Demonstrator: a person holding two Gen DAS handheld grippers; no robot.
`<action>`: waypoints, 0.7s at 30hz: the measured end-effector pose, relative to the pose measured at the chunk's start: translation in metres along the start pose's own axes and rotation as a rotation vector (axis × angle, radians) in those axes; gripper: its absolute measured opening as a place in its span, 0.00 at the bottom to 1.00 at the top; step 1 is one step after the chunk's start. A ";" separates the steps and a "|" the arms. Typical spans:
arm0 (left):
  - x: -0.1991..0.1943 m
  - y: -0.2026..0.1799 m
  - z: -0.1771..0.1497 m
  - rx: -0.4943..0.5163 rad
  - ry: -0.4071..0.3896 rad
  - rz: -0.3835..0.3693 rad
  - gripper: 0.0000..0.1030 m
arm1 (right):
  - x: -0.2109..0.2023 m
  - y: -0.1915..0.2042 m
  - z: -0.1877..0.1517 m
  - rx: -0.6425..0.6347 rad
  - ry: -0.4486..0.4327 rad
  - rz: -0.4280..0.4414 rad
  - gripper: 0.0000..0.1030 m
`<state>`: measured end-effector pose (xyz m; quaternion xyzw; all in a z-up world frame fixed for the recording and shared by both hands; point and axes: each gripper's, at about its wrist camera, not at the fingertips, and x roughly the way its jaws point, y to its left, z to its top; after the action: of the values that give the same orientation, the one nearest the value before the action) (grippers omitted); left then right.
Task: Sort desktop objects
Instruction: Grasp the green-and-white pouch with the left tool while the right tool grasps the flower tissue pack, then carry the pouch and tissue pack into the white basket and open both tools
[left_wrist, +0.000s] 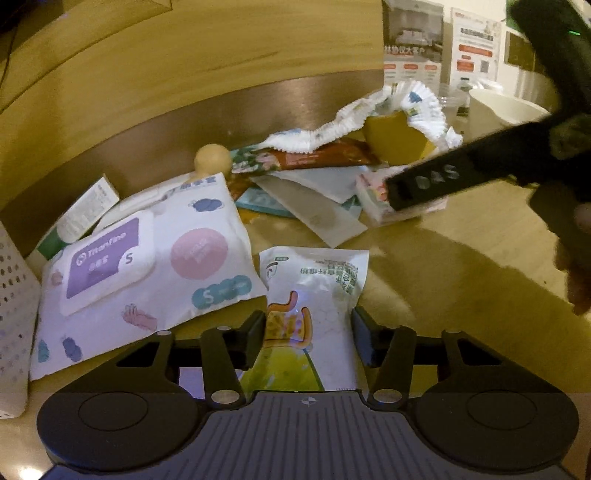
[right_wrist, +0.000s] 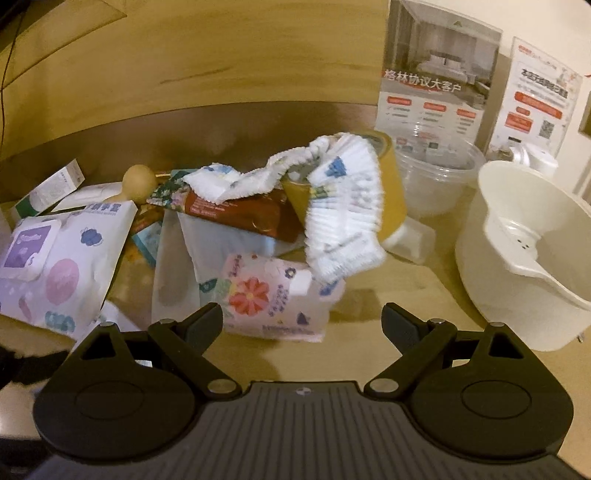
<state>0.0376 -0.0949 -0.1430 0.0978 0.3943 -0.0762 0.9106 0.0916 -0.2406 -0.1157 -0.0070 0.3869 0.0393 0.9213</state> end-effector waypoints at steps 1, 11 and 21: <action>-0.001 -0.002 -0.001 0.007 -0.001 0.002 0.50 | 0.002 0.001 0.001 0.002 0.003 0.005 0.92; -0.006 -0.001 -0.004 0.000 0.005 -0.005 0.49 | 0.023 0.014 -0.001 -0.020 0.031 0.028 0.90; -0.010 0.002 -0.005 -0.001 -0.002 -0.010 0.49 | 0.017 0.006 -0.009 0.010 -0.019 0.055 0.74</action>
<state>0.0277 -0.0909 -0.1385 0.0952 0.3938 -0.0806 0.9107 0.0970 -0.2340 -0.1342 0.0085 0.3785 0.0629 0.9234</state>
